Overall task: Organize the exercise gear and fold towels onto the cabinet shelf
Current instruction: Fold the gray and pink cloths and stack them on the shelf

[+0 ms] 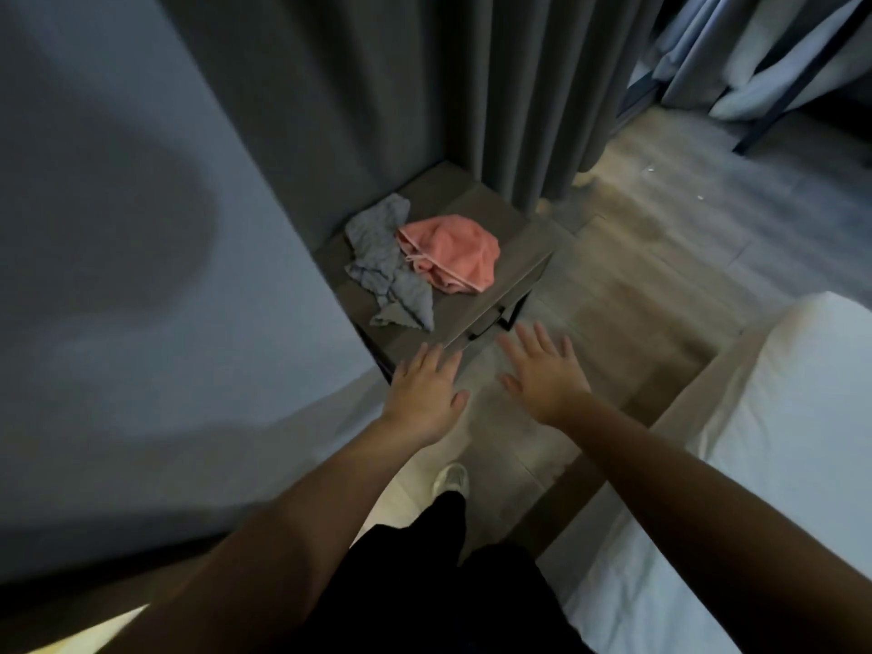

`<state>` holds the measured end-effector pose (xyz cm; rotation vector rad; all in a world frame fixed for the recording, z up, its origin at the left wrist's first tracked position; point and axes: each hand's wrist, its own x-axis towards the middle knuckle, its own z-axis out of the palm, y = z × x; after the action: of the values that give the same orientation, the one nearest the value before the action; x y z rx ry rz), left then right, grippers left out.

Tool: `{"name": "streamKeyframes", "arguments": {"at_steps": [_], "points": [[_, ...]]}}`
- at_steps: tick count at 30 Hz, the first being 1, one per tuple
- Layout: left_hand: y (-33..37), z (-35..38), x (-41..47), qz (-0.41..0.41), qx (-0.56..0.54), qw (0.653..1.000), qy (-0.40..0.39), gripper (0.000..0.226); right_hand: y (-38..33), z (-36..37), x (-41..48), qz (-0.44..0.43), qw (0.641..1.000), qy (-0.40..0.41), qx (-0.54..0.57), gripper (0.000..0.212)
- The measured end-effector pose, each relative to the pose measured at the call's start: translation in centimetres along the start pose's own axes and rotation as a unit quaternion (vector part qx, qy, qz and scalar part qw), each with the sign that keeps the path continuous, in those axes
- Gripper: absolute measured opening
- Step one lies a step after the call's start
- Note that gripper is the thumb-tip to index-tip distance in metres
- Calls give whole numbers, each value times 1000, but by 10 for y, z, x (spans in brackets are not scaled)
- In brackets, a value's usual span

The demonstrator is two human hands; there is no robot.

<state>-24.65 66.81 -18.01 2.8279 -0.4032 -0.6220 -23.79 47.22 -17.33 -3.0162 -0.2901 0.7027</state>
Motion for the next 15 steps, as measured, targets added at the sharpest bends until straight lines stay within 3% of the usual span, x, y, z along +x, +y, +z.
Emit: {"name": "streamKeyframes", "arguments": {"at_steps": [9, 15], "points": [[-2, -16, 103, -147, -4, 988, -46, 71, 48, -34, 116, -63, 997, -35, -27, 67], [-40, -4, 185, -270, -65, 960, 13, 72, 44, -18, 239, -109, 991, -51, -65, 67]]}}
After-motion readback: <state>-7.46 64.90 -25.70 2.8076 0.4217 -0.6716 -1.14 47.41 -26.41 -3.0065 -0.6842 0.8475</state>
